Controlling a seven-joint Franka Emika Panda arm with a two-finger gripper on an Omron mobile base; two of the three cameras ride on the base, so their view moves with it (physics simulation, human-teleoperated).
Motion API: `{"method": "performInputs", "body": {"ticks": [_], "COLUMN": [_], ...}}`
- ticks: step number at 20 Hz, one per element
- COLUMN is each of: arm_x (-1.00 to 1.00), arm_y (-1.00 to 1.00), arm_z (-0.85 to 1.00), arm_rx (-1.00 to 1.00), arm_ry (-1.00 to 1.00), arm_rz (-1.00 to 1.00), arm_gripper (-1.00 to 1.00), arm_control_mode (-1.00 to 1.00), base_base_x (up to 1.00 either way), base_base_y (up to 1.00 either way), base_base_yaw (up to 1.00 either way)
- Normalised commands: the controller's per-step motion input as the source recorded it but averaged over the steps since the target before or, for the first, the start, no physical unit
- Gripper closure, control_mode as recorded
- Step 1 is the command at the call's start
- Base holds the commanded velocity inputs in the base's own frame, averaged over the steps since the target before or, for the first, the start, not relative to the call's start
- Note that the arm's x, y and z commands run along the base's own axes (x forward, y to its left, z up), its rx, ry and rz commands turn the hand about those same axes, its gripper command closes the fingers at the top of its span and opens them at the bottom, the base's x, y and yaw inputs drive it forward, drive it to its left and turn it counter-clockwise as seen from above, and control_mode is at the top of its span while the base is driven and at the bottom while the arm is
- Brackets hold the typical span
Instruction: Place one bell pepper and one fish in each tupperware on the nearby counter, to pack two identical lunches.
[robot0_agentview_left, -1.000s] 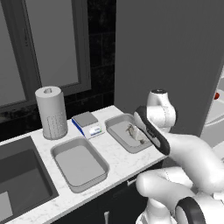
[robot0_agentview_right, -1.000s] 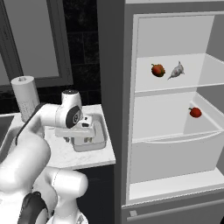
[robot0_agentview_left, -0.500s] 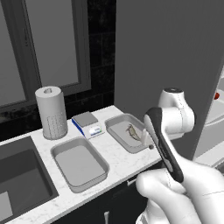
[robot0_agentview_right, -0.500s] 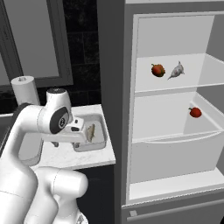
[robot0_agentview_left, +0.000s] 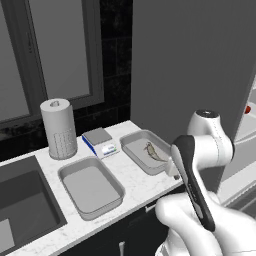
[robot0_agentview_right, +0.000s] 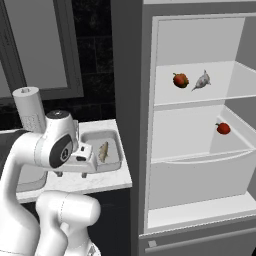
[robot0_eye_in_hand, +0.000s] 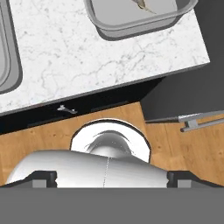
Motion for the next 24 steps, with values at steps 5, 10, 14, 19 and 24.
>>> {"method": "performInputs", "body": {"ticks": [5, 10, 14, 19, 24], "arm_x": [0.0, 0.0, 0.0, 0.0, 0.0], "arm_y": [0.0, 0.0, 0.0, 0.0, 0.0], "arm_z": [0.0, 0.0, 0.0, 0.0, 0.0], "arm_rx": [0.0, 0.0, 0.0, 0.0, 0.0], "arm_ry": [0.0, 0.0, 0.0, 0.0, 0.0], "arm_rz": [0.0, 0.0, 0.0, 0.0, 0.0], "arm_gripper": [-1.0, -1.0, -1.0, -1.0, -1.0], "arm_control_mode": [1.0, 1.0, 1.0, 1.0, 1.0], "base_base_x": [-0.36, -0.74, 0.08, 0.38, 0.32], "base_base_y": [-0.19, -0.85, -0.99, -0.98, -0.69], "base_base_yaw": [-0.05, -0.27, -0.02, 0.0, 0.04]}}
